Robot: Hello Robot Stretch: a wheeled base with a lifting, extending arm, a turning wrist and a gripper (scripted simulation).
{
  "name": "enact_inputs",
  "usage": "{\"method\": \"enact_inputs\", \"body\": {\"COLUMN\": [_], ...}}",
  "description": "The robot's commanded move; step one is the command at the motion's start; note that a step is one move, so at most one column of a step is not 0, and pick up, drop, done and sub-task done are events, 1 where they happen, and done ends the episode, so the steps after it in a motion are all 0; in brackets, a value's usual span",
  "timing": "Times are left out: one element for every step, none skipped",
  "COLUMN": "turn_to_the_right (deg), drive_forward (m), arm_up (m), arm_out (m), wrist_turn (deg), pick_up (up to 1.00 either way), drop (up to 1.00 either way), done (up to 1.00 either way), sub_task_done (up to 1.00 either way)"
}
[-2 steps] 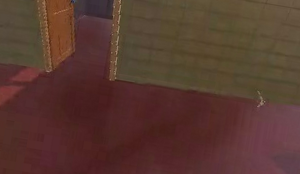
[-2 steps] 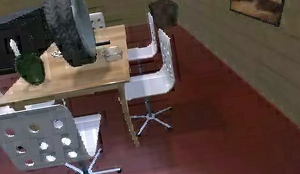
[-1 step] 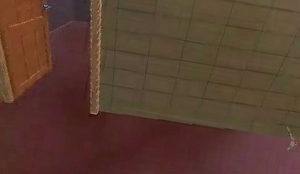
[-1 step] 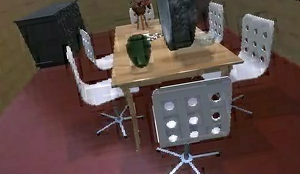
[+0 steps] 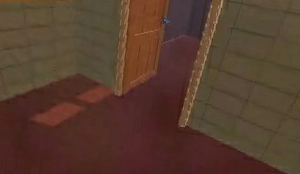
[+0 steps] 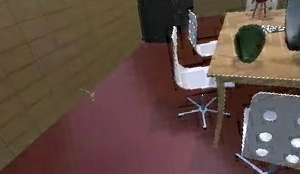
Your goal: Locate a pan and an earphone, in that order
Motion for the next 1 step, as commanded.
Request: {"method": "enact_inputs", "body": {"turn_to_the_right": [0.0], "drive_forward": [1.00], "arm_up": [0.00], "arm_out": [0.00], "wrist_turn": [0.0], "pick_up": [0.00], "drop": [0.00], "done": [0.00], "sub_task_done": [0.00]}}
